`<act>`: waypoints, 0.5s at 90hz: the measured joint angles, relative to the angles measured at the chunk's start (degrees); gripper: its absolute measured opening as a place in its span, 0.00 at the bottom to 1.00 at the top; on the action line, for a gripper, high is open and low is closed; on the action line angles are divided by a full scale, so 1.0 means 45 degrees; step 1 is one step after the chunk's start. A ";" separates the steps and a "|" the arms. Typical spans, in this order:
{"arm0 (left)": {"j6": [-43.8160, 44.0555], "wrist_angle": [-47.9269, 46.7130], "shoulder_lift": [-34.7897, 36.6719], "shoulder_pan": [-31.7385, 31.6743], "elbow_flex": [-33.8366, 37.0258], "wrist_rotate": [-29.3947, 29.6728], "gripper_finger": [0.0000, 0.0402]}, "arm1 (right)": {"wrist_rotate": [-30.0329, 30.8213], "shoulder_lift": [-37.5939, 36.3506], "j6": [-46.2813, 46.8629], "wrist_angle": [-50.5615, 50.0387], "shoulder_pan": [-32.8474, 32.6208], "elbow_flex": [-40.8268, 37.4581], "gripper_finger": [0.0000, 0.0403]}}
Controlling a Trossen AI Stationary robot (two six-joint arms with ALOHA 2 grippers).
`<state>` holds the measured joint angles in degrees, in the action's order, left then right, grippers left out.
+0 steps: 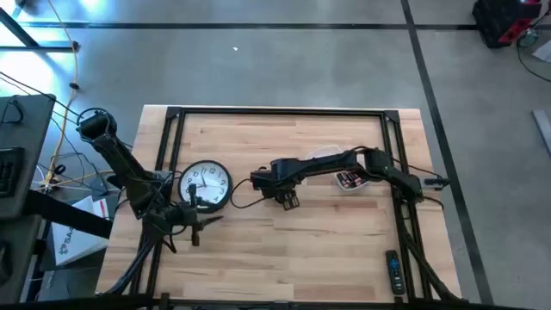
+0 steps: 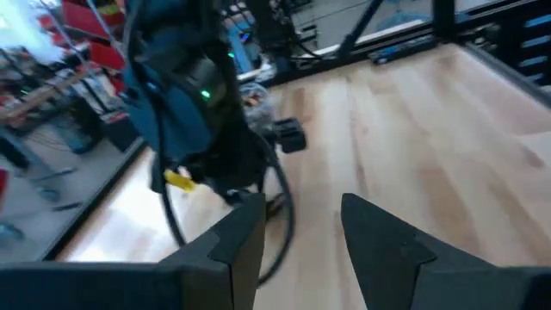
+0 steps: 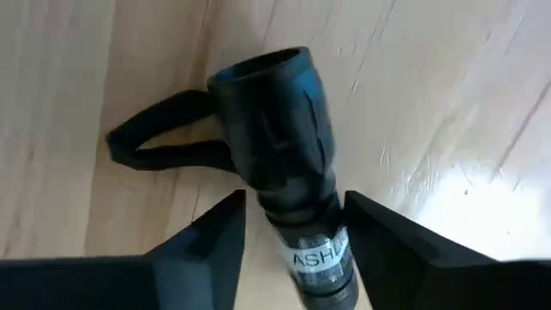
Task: Insert battery
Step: Adjust the black flashlight beside the black wall clock
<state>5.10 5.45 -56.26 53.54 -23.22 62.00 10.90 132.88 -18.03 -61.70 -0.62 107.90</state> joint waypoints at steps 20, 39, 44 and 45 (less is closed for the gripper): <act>-0.0291 0.0015 -0.0003 0.0000 0.0004 0.0188 0.34 | 0.0034 -0.0039 0.1186 0.0548 0.0061 0.0014 0.12; -0.0291 0.0045 0.0002 0.0000 0.0000 0.0391 0.34 | -0.0225 -0.0117 0.5671 0.1401 0.0600 0.0442 0.02; -0.0291 0.0053 0.0002 0.0000 0.0000 0.0396 0.34 | -0.0767 -0.0112 0.7029 0.1967 0.0865 0.0617 0.00; -0.0291 0.0058 0.0002 0.0000 0.0000 0.0397 0.34 | -0.0942 -0.0112 0.7275 0.2103 0.0920 0.0643 0.00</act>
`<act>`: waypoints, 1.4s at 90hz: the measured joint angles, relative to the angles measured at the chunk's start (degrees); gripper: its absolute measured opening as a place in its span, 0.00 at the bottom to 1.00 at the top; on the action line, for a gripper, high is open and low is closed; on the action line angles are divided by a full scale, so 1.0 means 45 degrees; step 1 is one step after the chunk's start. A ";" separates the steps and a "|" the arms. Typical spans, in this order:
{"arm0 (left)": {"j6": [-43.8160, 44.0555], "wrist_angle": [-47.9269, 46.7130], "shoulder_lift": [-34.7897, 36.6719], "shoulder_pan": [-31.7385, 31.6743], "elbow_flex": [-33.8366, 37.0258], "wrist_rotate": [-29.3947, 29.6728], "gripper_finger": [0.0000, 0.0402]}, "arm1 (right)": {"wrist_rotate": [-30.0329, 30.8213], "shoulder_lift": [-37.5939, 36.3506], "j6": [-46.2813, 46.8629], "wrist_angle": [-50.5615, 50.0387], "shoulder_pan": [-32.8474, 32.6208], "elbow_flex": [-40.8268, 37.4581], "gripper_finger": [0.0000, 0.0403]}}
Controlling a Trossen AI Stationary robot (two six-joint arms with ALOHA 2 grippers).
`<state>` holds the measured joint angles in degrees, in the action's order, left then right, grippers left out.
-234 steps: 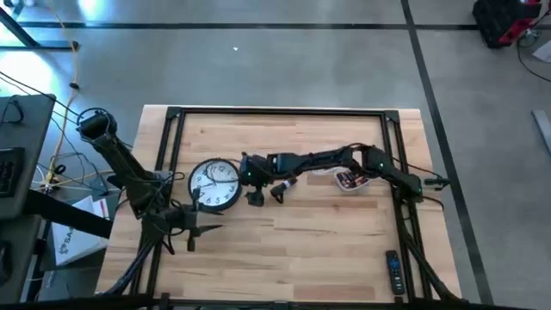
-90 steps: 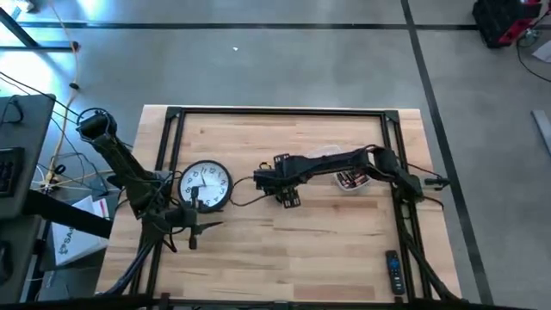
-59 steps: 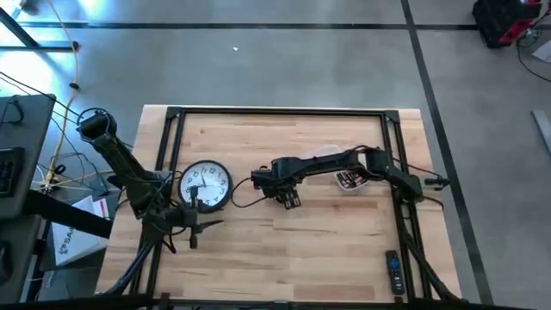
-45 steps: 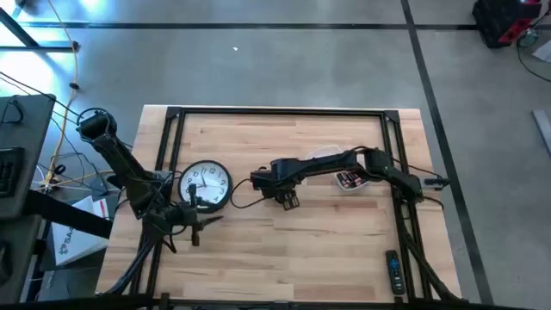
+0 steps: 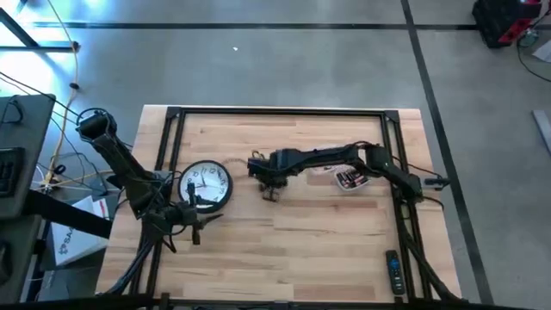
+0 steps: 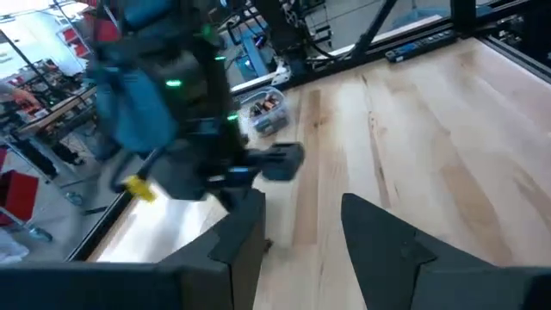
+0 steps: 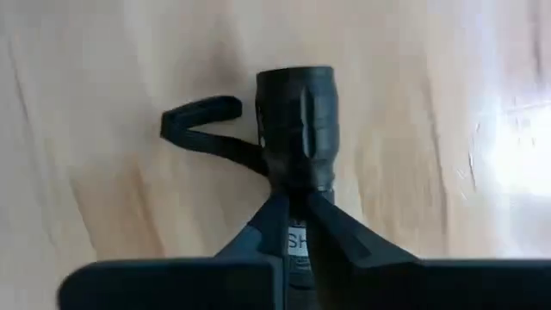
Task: Insert battery
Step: Adjust the black flashlight beside the black wall clock
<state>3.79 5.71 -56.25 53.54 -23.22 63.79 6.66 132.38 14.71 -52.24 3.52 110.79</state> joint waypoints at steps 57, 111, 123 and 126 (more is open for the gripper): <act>0.0000 -0.0068 0.0000 -0.0083 0.0000 -0.0023 0.34 | -0.0589 -0.0013 -0.1658 -0.1052 0.0749 0.1286 0.00; 0.0097 -0.0032 0.0000 -0.0083 0.0004 -0.0039 0.34 | 0.1575 0.0517 -0.5190 -0.2091 -0.0641 0.0188 0.00; 0.0097 -0.0024 0.0000 -0.0083 0.0000 -0.0039 0.34 | 0.2214 0.0957 -0.5844 -0.1012 -0.0741 0.0188 0.00; 0.0098 -0.0024 0.0000 -0.0083 0.0000 -0.0039 0.34 | 0.2291 0.1003 -0.6024 -0.0826 -0.0754 0.0188 0.00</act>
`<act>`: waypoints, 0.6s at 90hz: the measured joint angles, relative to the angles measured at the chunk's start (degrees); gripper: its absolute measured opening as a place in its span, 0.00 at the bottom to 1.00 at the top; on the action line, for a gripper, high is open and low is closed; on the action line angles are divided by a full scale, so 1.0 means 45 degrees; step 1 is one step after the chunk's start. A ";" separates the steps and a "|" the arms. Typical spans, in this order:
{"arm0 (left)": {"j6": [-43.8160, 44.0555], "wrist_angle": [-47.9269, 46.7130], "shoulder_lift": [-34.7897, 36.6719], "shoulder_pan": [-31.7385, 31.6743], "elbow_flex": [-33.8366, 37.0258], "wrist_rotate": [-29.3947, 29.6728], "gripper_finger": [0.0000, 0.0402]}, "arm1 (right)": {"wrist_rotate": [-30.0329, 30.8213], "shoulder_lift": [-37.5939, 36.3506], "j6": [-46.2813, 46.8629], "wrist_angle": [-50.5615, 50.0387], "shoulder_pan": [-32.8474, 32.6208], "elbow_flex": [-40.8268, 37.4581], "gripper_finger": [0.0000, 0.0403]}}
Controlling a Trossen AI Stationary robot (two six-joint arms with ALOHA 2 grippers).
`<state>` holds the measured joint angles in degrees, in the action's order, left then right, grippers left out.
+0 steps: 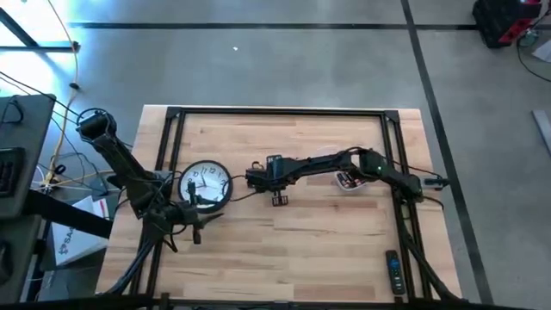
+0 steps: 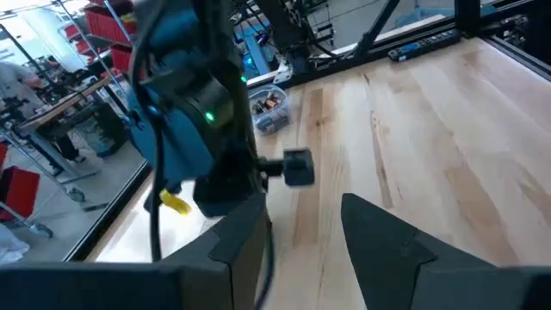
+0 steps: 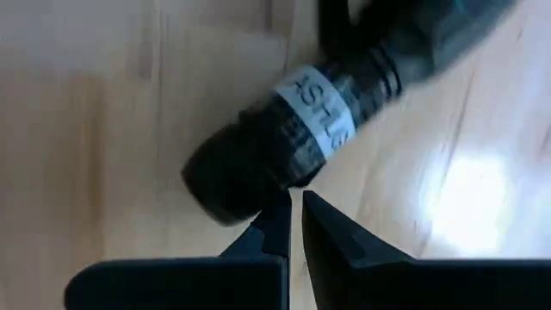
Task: Insert battery
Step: Adjust the black flashlight beside the black wall clock
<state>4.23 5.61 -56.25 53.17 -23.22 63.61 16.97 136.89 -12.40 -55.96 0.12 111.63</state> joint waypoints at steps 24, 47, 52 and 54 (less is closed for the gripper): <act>-0.0065 -0.0024 0.0000 0.0000 0.0000 0.0005 0.34 | 0.0202 0.0148 -0.0930 0.2588 0.0129 0.0005 0.00; -0.0016 -0.0034 0.0000 0.0000 0.0000 0.0015 0.34 | 0.0238 0.0168 -0.1497 0.4476 0.0314 0.0005 0.00; -0.0001 -0.0034 -0.0005 0.0000 0.0000 0.0010 0.34 | 0.0433 0.0175 -0.1771 0.4481 0.0374 0.0005 0.00; -0.0004 -0.0039 -0.0005 -0.0005 0.0000 0.0010 0.34 | 0.0558 0.0177 -0.1885 0.4488 0.0405 0.0005 0.00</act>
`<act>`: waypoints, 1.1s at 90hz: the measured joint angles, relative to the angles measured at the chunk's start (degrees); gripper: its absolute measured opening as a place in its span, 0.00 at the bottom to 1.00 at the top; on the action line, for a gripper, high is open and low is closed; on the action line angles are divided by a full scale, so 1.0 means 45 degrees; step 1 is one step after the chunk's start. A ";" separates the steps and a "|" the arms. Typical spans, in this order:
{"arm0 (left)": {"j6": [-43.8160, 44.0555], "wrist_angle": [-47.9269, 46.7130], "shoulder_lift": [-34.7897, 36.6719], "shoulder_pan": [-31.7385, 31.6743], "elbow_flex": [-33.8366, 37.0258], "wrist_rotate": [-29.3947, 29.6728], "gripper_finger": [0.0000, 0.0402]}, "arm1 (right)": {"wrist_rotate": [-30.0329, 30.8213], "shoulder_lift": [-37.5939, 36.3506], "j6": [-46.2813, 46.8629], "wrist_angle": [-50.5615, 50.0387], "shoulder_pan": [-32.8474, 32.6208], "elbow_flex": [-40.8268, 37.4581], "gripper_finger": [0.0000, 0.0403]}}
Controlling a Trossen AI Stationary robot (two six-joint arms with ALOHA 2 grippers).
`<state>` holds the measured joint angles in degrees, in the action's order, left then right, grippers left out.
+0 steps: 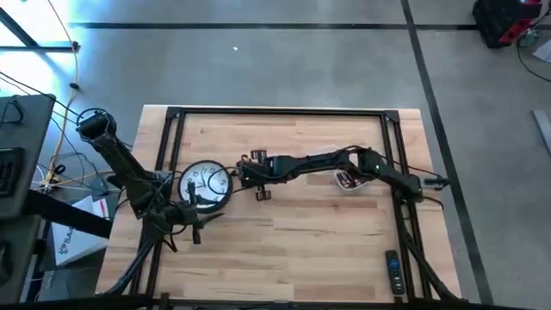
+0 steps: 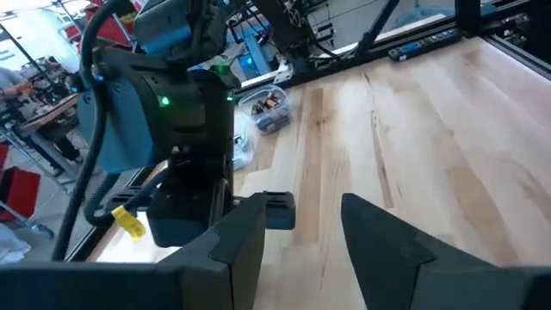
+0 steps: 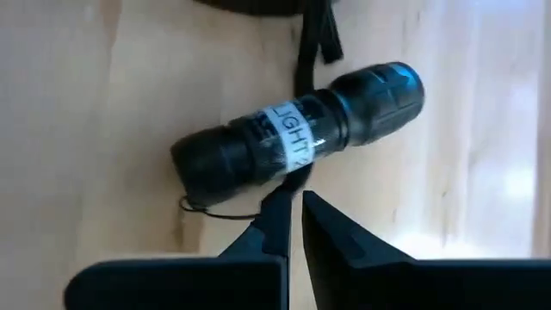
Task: Insert battery
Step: Adjust the black flashlight beside the black wall clock, then put the black remote control on the table upside down
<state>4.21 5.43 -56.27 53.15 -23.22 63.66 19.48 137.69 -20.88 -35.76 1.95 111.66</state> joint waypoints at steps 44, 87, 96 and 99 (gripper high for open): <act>-0.0064 -0.0001 0.0005 -0.0010 0.0000 0.0000 0.34 | -0.0260 0.0905 0.0287 0.1868 0.0331 0.0010 0.00; -0.0001 -0.0006 0.0005 -0.0010 0.0000 -0.0005 0.34 | 0.0861 0.0750 0.1205 0.0907 -0.0346 0.0706 0.00; 0.0004 -0.0023 0.0005 -0.0010 0.0000 -0.0010 0.34 | 0.1682 0.0016 0.1806 -0.0410 -0.0765 0.0745 0.00; 0.0019 -0.0013 0.0005 -0.0010 0.0000 -0.0014 0.34 | 0.1872 -0.0284 0.2089 -0.0980 -0.0912 0.0758 0.00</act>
<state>4.30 5.37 -56.25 53.10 -23.22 63.60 27.90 136.41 -11.48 -40.17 -2.16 115.07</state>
